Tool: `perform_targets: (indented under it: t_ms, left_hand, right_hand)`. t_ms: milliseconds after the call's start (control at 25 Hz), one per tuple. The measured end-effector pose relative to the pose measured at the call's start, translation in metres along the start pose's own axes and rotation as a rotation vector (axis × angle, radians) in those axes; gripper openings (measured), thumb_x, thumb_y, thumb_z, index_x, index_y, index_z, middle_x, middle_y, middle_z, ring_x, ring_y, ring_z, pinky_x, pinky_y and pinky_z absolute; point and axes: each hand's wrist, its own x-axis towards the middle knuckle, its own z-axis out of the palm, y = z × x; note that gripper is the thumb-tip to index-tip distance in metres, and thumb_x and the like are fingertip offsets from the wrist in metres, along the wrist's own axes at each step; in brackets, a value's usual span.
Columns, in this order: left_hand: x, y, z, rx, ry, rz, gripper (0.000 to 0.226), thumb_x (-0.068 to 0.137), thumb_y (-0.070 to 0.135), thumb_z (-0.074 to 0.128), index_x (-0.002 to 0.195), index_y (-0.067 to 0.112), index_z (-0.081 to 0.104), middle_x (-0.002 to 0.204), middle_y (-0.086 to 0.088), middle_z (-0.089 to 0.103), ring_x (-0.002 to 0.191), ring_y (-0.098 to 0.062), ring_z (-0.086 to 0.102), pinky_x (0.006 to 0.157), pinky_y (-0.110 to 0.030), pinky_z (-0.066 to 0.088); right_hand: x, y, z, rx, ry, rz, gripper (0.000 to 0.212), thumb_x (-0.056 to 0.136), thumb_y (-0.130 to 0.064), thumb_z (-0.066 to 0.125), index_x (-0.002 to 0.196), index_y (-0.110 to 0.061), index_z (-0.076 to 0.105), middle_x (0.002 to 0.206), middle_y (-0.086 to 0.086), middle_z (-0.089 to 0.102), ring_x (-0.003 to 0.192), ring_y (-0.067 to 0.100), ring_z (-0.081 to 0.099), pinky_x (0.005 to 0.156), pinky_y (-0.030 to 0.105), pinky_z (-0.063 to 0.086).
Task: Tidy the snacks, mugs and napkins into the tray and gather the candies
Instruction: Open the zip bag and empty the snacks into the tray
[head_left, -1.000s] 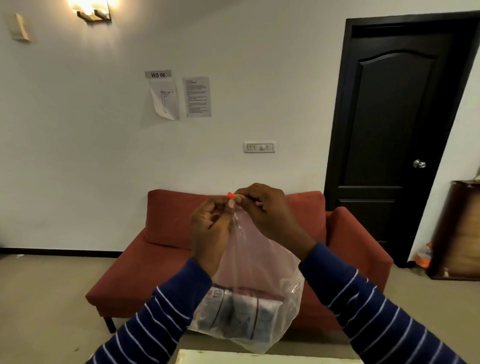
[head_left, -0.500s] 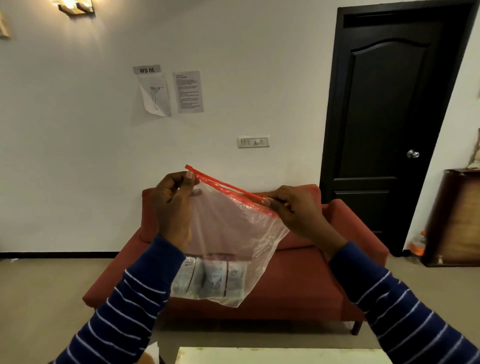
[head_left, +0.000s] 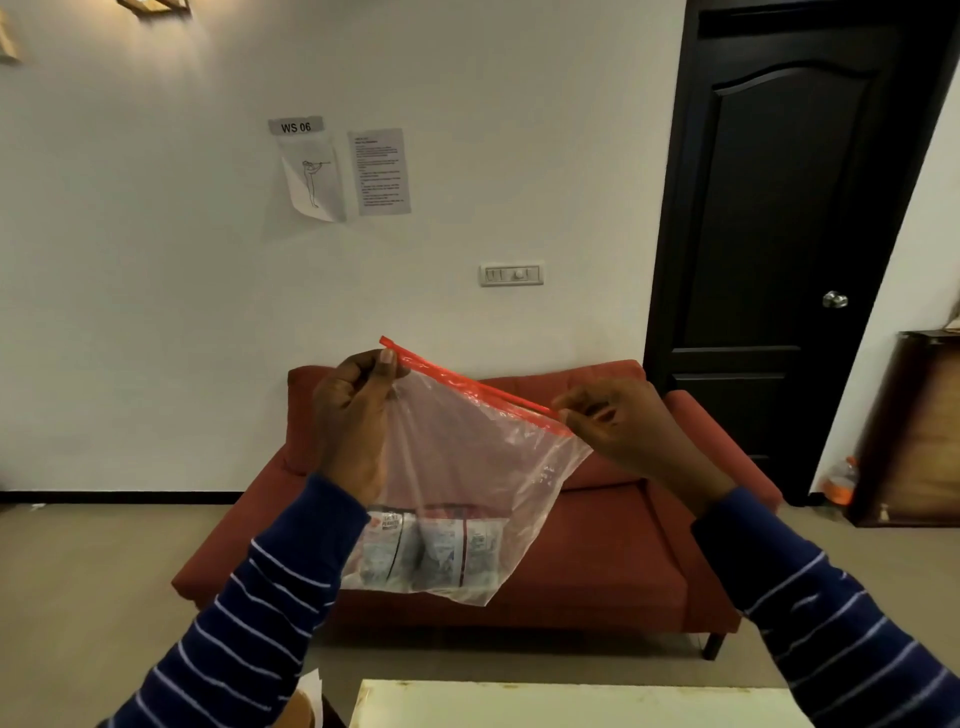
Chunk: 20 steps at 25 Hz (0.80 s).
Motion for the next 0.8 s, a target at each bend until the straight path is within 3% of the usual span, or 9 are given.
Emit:
perform_targets:
  t_ms: [160,240,360,480,560,640,720,800]
  left_hand:
    - [-0.011,-0.004,0.013,0.016,-0.07,-0.018,0.013,0.093,0.023,0.065,0.093,0.012,0.072,0.074,0.01,0.072,0.068,-0.002,0.064,0.064,-0.013,0.051]
    - [-0.017,-0.004,0.02,0.038,-0.087,-0.035,0.016,0.093,0.026,0.065,0.094,0.012,0.072,0.073,0.01,0.072,0.068,-0.001,0.064,0.063,-0.012,0.052]
    - [-0.024,-0.001,0.024,0.045,-0.106,-0.043,0.023,0.09,0.032,0.066,0.093,0.01,0.073,0.073,0.012,0.071,0.07,0.002,0.064,0.065,-0.012,0.052]
    - [-0.028,0.0,0.022,0.083,-0.108,-0.058,0.033,0.088,0.037,0.066,0.096,0.006,0.073,0.074,0.01,0.072,0.072,-0.002,0.066,0.069,-0.017,0.056]
    - [-0.03,-0.002,0.017,0.094,-0.113,-0.11,0.029,0.091,0.033,0.066,0.094,0.005,0.072,0.075,0.005,0.071,0.073,-0.011,0.065,0.074,-0.029,0.059]
    - [-0.036,-0.003,0.015,0.122,-0.149,-0.148,0.03,0.091,0.04,0.067,0.083,0.012,0.071,0.071,-0.002,0.064,0.067,-0.02,0.057,0.067,-0.039,0.054]
    - [-0.043,-0.002,0.018,0.196,-0.152,-0.135,0.033,0.08,0.057,0.071,0.073,0.025,0.064,0.066,0.006,0.059,0.06,-0.013,0.054,0.058,-0.032,0.049]
    - [-0.049,0.0,0.024,0.3,-0.114,-0.057,0.031,0.071,0.057,0.08,0.082,0.034,0.061,0.075,0.018,0.066,0.067,0.001,0.062,0.059,-0.019,0.052]
  right_hand:
    - [0.013,-0.025,0.008,0.026,-0.079,-0.051,0.027,0.088,-0.028,0.074,0.114,-0.022,0.074,0.081,-0.029,0.065,0.077,-0.017,0.064,0.069,0.004,0.051]
    - [0.022,-0.038,0.013,0.027,-0.129,-0.086,0.029,0.091,-0.025,0.072,0.12,-0.024,0.072,0.093,-0.019,0.074,0.077,-0.01,0.067,0.072,0.013,0.057]
    - [0.031,-0.049,0.02,0.082,-0.204,-0.048,0.028,0.094,-0.015,0.067,0.12,-0.02,0.071,0.094,0.0,0.079,0.073,0.02,0.073,0.07,0.034,0.062]
    - [0.034,-0.053,0.023,0.078,-0.218,-0.011,0.017,0.093,-0.013,0.068,0.107,-0.014,0.078,0.08,0.0,0.077,0.06,0.013,0.065,0.057,0.025,0.055]
    - [0.034,-0.054,0.021,0.059,-0.181,0.028,0.014,0.093,-0.013,0.069,0.103,-0.011,0.079,0.076,0.003,0.075,0.058,0.015,0.064,0.059,0.03,0.056]
    - [0.031,-0.058,0.021,0.025,-0.145,0.027,0.014,0.094,-0.014,0.067,0.102,-0.009,0.078,0.074,0.002,0.074,0.061,0.015,0.066,0.065,0.031,0.059]
    - [0.028,-0.065,0.024,-0.029,-0.109,-0.021,0.014,0.095,-0.014,0.066,0.1,-0.01,0.078,0.075,0.001,0.073,0.064,0.016,0.065,0.066,0.032,0.056]
    - [0.025,-0.071,0.028,-0.08,-0.1,-0.06,0.015,0.096,-0.015,0.064,0.099,-0.011,0.078,0.08,0.002,0.074,0.065,0.014,0.061,0.065,0.028,0.049]
